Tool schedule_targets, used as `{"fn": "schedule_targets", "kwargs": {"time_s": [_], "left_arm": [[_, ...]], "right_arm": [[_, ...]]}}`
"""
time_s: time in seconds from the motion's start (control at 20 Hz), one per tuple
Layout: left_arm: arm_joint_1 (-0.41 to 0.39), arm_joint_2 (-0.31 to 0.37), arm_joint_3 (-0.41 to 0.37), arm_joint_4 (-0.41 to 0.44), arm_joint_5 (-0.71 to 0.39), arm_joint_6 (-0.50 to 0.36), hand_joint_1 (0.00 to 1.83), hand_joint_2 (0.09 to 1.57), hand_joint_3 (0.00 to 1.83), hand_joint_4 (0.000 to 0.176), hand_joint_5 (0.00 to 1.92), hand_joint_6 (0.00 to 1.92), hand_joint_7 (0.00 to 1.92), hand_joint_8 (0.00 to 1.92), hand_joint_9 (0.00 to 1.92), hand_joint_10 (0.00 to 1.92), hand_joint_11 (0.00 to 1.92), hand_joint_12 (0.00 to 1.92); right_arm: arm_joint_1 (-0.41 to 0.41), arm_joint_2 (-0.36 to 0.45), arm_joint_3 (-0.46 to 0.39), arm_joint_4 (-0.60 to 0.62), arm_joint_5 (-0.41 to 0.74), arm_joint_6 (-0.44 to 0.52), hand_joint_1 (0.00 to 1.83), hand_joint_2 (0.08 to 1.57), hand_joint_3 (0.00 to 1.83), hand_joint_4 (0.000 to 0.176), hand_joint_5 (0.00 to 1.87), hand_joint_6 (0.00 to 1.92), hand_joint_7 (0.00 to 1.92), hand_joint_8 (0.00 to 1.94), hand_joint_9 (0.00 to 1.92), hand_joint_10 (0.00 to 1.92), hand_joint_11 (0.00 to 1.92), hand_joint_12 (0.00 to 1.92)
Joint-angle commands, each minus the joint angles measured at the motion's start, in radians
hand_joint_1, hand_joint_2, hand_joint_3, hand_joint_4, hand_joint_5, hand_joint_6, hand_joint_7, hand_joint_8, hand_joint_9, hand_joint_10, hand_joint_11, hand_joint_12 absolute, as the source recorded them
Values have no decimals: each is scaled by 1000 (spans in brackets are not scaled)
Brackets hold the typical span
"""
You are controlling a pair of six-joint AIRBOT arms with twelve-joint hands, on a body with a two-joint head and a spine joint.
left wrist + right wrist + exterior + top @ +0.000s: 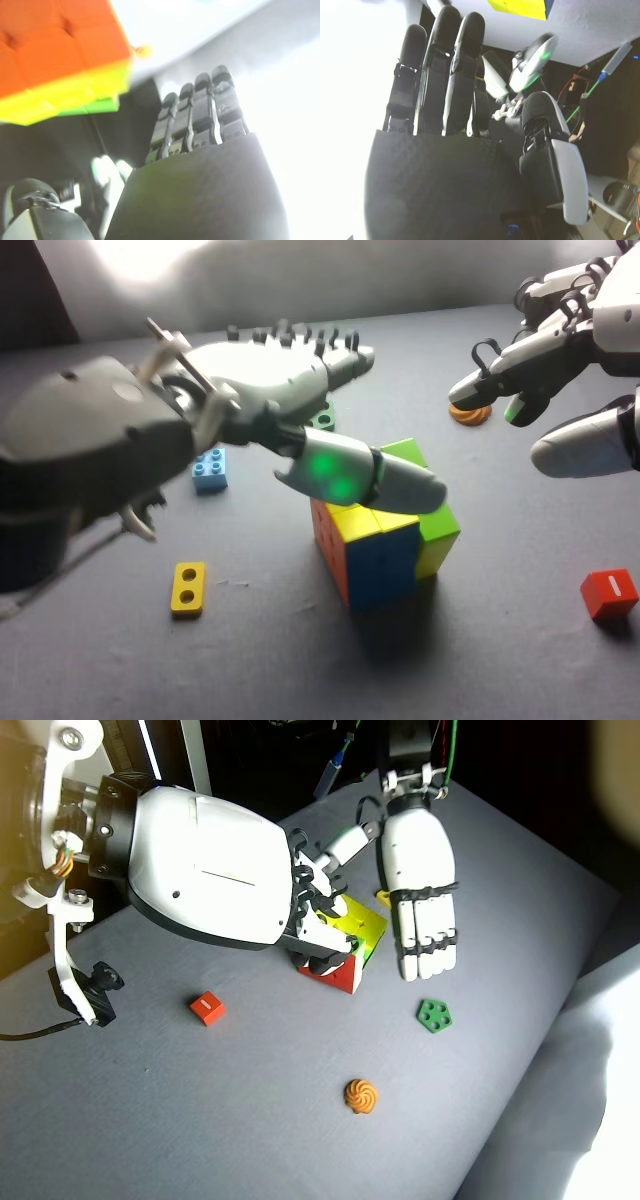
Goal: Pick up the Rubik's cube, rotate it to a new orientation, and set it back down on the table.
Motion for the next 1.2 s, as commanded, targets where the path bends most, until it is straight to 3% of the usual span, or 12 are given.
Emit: {"fn": "schedule_targets", "kwargs": {"time_s": [0.0,0.05,0.15,0.2,0.25,0.3,0.35,0.45,0.5,0.65,0.8,1.15], "left_arm": [[-27,10,-9,56,63,-4,68,809,16,0,10,1,10,1,0,0,0,0],[-49,32,-14,70,115,-6,74,840,23,0,5,0,1,0,0,0,0,0],[-96,83,-35,101,223,-7,305,1087,15,0,589,118,558,176,510,147,133,1017],[-134,123,-50,131,300,-7,451,1327,0,0,705,1199,705,1339,641,1454,514,1740],[-152,143,-60,137,337,-7,481,1478,10,0,826,1777,875,1805,868,1828,841,1885],[-180,177,-75,152,402,-4,495,1539,19,0,856,1892,903,1898,912,1902,952,1914],[-196,195,-81,152,441,10,480,1565,15,0,773,1915,842,1916,816,1917,777,1920],[-238,244,-94,132,556,77,424,1571,52,0,724,1921,815,1921,784,1921,752,1921],[-257,275,-103,52,607,193,367,1571,86,0,751,1921,851,1921,809,1921,780,1921],[-343,365,-139,44,671,305,350,1571,103,0,742,1921,811,1921,764,1921,738,1921],[-385,401,-128,88,757,295,355,1571,115,0,712,1921,792,1921,758,1921,759,1921],[-382,401,-132,104,778,260,344,1571,121,0,706,1921,793,1921,755,1921,739,1921]], "right_arm": [[6,-2,-5,41,-32,2,70,1329,5,0,401,0,788,0,591,621,99,1388],[0,-3,-7,41,-36,2,58,1330,5,0,398,0,756,0,575,614,79,1383],[-17,-14,-9,41,-51,-15,112,1323,0,0,437,5,815,19,595,638,119,1369],[-30,-28,-9,41,-67,-35,136,1321,0,0,518,11,864,28,575,768,159,1450],[-37,-35,-9,41,-78,-44,274,1318,0,0,652,312,801,474,558,1106,248,1576],[-47,-51,-9,41,-96,-57,308,1355,3,0,621,770,685,1021,548,1400,301,1725],[-51,-61,-9,41,-102,-61,433,1370,3,0,599,1475,716,1456,656,1633,514,1810],[-57,-81,-9,41,-114,-61,523,1427,13,0,642,1894,820,1848,822,1893,809,1913],[-58,-90,-9,41,-122,-61,599,1463,13,0,660,1916,855,1922,897,1915,942,1919],[-59,-100,-9,41,-133,-61,788,1464,0,0,670,1921,842,1941,905,1921,1004,1921],[-62,-104,-9,41,-133,-61,803,1473,4,0,438,1877,789,1941,856,1921,916,1921],[-99,-133,-9,41,-172,-107,810,1470,0,0,444,1864,753,1941,812,1921,879,1921]]}}
